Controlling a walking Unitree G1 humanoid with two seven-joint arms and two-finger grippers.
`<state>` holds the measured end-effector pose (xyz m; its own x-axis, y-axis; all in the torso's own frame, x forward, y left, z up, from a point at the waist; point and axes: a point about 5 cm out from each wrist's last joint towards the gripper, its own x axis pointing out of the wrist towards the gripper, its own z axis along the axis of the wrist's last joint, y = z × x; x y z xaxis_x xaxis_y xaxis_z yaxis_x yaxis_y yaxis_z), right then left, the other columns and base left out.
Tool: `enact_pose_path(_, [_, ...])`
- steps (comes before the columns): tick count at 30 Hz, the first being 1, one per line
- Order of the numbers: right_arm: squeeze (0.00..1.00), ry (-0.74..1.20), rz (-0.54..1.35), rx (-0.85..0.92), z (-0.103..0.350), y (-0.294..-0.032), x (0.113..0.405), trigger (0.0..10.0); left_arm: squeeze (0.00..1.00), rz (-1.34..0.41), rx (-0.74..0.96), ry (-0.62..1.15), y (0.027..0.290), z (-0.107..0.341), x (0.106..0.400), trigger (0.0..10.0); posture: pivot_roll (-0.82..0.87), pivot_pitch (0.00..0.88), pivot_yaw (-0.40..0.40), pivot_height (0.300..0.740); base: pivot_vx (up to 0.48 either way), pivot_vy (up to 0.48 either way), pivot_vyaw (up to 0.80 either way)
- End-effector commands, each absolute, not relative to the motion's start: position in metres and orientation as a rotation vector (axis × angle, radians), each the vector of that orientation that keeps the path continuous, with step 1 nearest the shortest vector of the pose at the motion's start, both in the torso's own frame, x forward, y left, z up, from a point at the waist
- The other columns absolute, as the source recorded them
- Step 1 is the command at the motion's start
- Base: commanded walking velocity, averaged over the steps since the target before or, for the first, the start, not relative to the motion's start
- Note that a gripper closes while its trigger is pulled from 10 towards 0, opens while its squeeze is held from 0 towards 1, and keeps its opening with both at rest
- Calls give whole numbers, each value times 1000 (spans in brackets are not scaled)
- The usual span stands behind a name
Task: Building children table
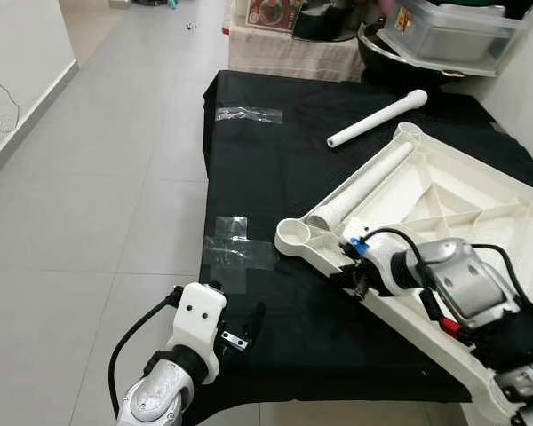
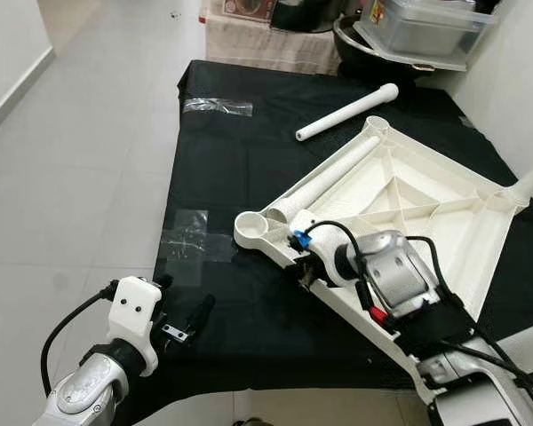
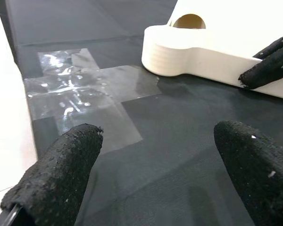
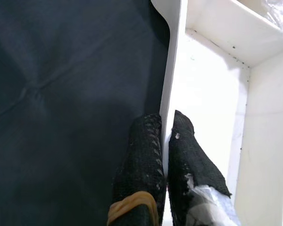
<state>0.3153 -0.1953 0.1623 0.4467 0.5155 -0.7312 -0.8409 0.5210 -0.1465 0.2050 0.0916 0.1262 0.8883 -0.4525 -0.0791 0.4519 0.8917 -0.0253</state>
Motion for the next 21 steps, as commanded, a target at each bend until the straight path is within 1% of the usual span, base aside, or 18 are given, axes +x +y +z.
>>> enact_pose_path(1, [0,612,1050,-583,168,-182,308,0,0,-477,2,111,91,120,204,10000,50,91,-149,740,0,0,0])
enact_pose_path(3, [0,603,1118,-596,170,-184,304,0,0,-476,4,111,91,120,204,10000,48,92,-150,740,0,0,0])
enact_pose_path(7, [0,597,1170,-623,172,-188,302,0,0,-476,6,113,91,120,204,10000,51,93,-152,740,0,0,0])
enact_pose_path(9, [0,599,1201,-656,174,-196,301,0,0,-475,4,111,91,121,204,10000,49,96,-151,740,0,0,0])
enact_pose_path(11, [0,593,1208,-665,176,-198,302,0,0,-475,4,111,91,121,204,10000,47,97,-151,740,0,0,0])
enact_pose_path(13, [0,573,1229,-662,178,-200,302,0,0,-475,4,112,91,121,205,10000,46,98,-150,740,0,0,0])
enact_pose_path(16, [0,540,1326,-636,184,-202,295,0,0,-476,5,112,91,120,205,10000,47,98,-150,740,0,0,0])
enact_pose_path(21, [0,575,1396,-669,182,-208,290,0,0,-476,6,109,91,121,205,10000,48,97,-150,740,0,0,0])
